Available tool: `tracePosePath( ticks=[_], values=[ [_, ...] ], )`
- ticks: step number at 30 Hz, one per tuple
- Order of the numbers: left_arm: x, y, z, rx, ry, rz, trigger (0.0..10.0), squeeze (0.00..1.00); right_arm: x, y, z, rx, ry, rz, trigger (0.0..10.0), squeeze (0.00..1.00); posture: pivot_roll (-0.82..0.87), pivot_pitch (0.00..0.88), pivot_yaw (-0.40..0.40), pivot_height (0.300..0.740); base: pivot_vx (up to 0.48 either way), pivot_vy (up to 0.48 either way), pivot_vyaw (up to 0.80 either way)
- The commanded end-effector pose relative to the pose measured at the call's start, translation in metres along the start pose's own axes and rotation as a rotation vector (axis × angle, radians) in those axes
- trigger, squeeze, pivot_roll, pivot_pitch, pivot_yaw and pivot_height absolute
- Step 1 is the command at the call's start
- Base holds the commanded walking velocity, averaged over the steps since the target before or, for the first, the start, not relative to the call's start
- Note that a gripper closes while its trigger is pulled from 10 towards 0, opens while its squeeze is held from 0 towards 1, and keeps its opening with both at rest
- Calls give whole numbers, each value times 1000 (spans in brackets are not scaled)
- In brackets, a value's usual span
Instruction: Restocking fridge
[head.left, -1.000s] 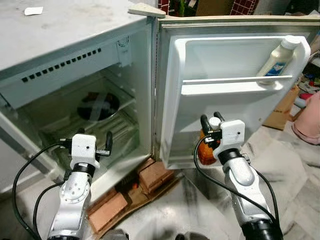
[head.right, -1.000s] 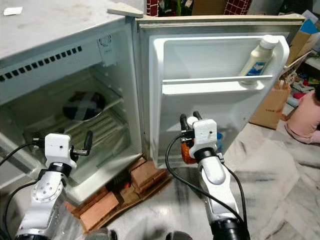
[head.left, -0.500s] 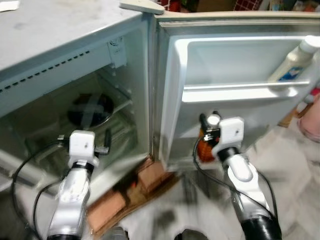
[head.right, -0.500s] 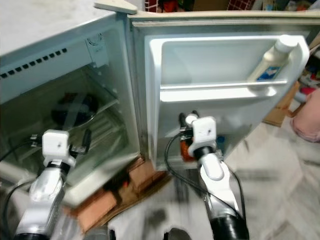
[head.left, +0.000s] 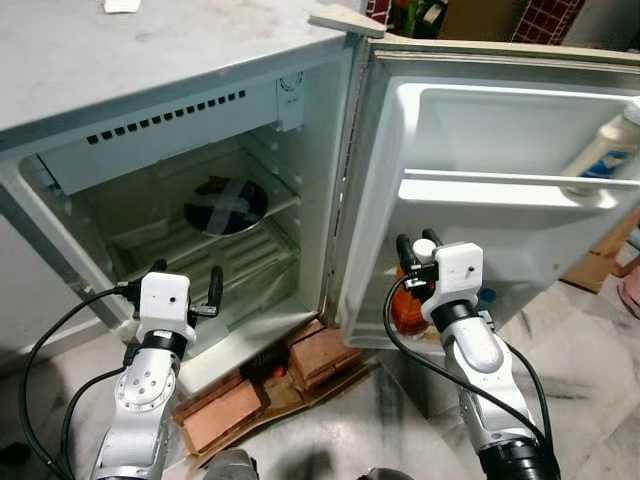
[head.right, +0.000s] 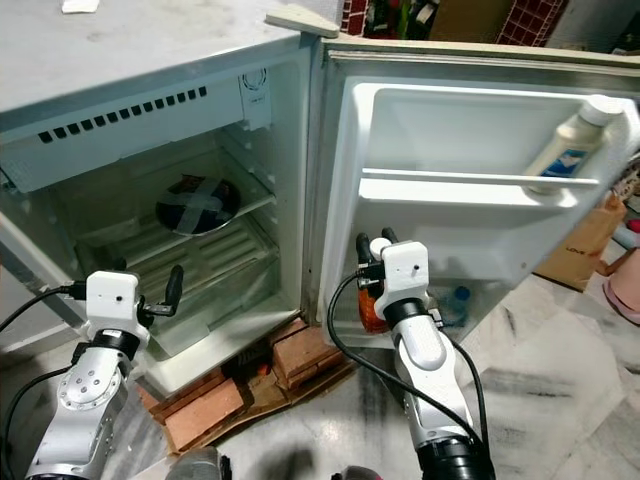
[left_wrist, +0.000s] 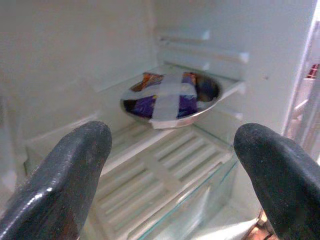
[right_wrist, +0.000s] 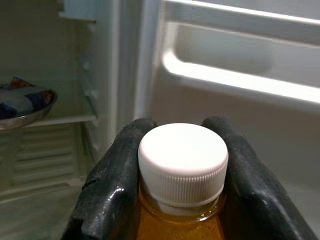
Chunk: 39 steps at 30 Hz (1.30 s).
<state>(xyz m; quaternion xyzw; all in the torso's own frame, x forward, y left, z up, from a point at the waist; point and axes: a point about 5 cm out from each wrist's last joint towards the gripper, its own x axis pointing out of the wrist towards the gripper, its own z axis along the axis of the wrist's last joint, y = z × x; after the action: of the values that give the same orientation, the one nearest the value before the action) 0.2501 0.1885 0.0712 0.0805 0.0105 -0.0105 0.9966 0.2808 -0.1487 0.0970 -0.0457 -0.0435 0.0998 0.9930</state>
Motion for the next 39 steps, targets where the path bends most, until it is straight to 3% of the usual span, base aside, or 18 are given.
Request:
tracePosePath(
  ticks=[1, 27, 39],
  values=[
    [0, -2, 0, -5, 4, -7, 10000, 0, 1, -6, 5, -17, -27, -18, 10000, 0, 70, 97, -36, 740, 300, -360, 0],
    [0, 0, -2, -8, 6, 12, 10000, 0, 2, -1, 6, 24, -33, 0, 10000, 0, 71, 103, -36, 740, 44, -36, 0],
    [-4, 2, -5, -4, 18, 11, 10000, 0, 0, -1, 3, 34, -25, -3, 10000, 0, 73, 99, -32, 656, 0, 0, 0]
  ],
)
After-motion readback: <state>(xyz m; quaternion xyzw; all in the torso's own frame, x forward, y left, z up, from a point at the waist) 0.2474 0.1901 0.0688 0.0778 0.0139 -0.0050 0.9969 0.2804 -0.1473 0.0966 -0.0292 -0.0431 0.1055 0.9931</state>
